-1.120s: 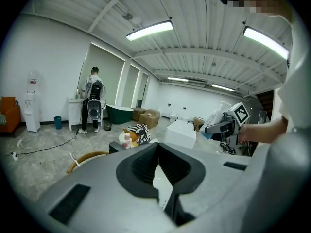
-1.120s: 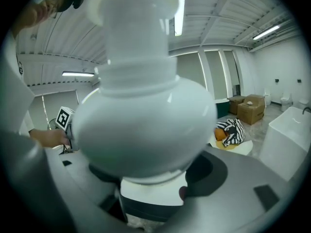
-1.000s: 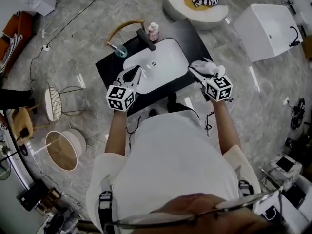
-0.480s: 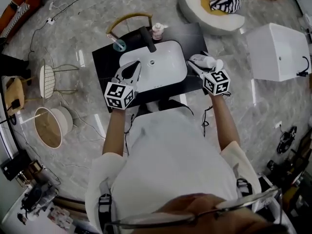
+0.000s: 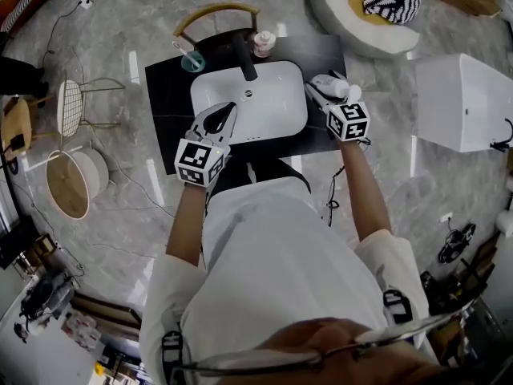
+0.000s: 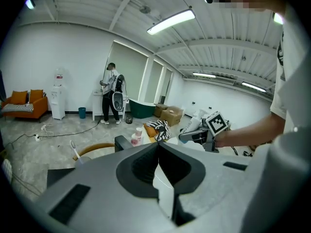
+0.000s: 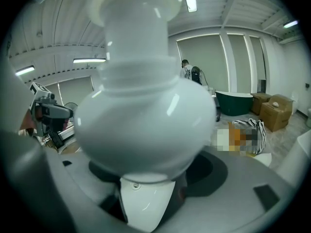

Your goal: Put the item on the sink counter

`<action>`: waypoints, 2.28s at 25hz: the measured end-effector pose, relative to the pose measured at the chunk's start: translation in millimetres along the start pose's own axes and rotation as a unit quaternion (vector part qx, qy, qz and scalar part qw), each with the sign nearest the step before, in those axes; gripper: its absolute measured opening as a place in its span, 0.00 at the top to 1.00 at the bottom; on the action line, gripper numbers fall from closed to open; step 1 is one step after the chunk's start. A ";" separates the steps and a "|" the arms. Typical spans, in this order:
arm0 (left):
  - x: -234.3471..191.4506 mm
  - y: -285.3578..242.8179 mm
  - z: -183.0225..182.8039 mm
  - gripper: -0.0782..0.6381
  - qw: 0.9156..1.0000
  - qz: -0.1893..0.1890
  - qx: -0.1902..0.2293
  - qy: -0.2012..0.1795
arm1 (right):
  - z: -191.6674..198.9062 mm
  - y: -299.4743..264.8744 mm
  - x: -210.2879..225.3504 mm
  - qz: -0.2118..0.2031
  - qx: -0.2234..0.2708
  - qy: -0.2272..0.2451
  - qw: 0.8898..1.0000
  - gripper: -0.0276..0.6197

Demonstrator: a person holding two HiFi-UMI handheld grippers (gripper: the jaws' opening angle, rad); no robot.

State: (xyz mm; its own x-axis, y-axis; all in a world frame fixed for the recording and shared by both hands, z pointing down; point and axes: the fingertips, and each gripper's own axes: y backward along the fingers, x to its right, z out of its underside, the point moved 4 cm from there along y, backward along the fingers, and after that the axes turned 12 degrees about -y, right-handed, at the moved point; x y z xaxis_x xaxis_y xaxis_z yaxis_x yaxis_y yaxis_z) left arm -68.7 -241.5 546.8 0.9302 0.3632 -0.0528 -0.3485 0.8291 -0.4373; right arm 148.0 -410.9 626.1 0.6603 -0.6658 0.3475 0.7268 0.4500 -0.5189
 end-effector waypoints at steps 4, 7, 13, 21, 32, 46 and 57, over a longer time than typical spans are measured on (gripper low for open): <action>-1.6 -8.2 11.2 0.88 1.000 -0.001 -0.012 -0.003 | 11.7 -23.2 16.4 0.019 -0.003 -0.004 1.000 0.41; -9.4 -17.3 20.4 0.88 1.000 -0.002 -0.020 -0.001 | 21.9 -41.7 27.1 0.031 -0.006 -0.008 0.999 0.41; -21.6 -35.2 30.1 0.88 1.000 0.000 -0.023 0.016 | 36.5 -77.8 46.7 0.041 -0.016 -0.009 0.999 0.41; -20.5 -52.8 45.9 0.88 0.999 0.009 -0.035 0.020 | 60.6 -114.2 73.0 0.059 -0.024 0.002 0.998 0.41; -23.9 -77.2 56.2 0.88 0.999 0.013 -0.043 0.009 | 76.9 -150.0 109.8 0.088 -0.045 0.007 0.995 0.41; -26.7 -91.5 67.2 0.88 0.999 0.014 -0.044 0.022 | 87.6 -168.9 123.8 0.115 -0.073 0.029 0.990 0.41; -27.9 -93.5 69.9 0.88 0.999 0.007 -0.045 0.024 | 86.7 -171.8 125.4 0.114 -0.070 0.028 0.991 0.40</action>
State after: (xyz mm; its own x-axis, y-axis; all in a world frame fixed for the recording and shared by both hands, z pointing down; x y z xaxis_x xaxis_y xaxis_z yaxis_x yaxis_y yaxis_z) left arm -70.1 -299.4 652.0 0.9306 0.3518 -0.1009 -0.3514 0.7817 -0.5153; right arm 122.4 -520.1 826.5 0.7905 -0.5893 0.1670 0.5236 0.5087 -0.6834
